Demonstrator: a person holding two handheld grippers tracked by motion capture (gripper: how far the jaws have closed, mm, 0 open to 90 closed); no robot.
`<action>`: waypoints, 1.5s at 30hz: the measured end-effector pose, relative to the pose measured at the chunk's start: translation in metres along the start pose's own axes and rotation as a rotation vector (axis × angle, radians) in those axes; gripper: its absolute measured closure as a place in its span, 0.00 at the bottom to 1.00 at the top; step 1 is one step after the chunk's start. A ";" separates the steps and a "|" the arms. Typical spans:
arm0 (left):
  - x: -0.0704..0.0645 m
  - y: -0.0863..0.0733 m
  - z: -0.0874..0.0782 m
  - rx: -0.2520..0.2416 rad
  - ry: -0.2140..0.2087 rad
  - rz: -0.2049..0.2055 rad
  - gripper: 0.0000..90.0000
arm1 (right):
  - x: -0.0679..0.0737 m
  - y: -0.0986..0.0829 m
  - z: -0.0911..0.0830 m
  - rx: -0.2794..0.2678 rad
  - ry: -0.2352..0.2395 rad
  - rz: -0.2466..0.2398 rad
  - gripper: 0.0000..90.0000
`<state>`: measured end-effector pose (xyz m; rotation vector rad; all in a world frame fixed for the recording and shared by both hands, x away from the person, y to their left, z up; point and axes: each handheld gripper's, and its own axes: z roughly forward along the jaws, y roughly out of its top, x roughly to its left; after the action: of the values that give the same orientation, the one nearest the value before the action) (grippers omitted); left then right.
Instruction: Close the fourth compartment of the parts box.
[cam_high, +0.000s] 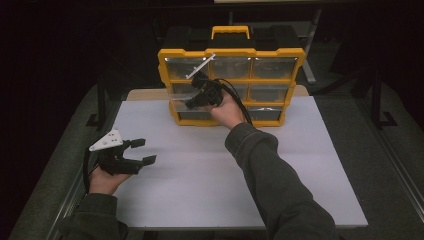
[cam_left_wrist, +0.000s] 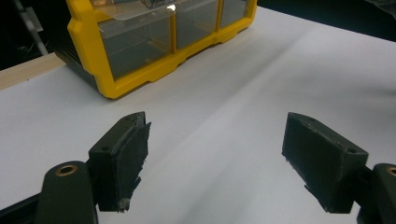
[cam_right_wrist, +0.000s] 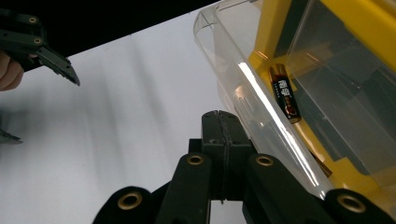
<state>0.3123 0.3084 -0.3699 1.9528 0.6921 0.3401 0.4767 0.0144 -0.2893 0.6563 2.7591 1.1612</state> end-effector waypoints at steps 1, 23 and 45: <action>0.000 0.000 0.000 0.004 0.001 0.001 0.24 | 0.000 0.000 0.000 0.000 0.000 0.000 0.99; 0.000 0.000 0.000 0.002 0.003 -0.001 0.24 | -0.006 0.005 -0.004 0.008 -0.032 -0.017 0.99; 0.000 0.000 0.002 0.000 0.001 -0.004 0.24 | -0.019 0.003 -0.015 -0.041 -0.094 0.024 0.99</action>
<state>0.3128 0.3069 -0.3709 1.9516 0.6963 0.3384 0.4915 -0.0023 -0.2783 0.7215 2.6505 1.1565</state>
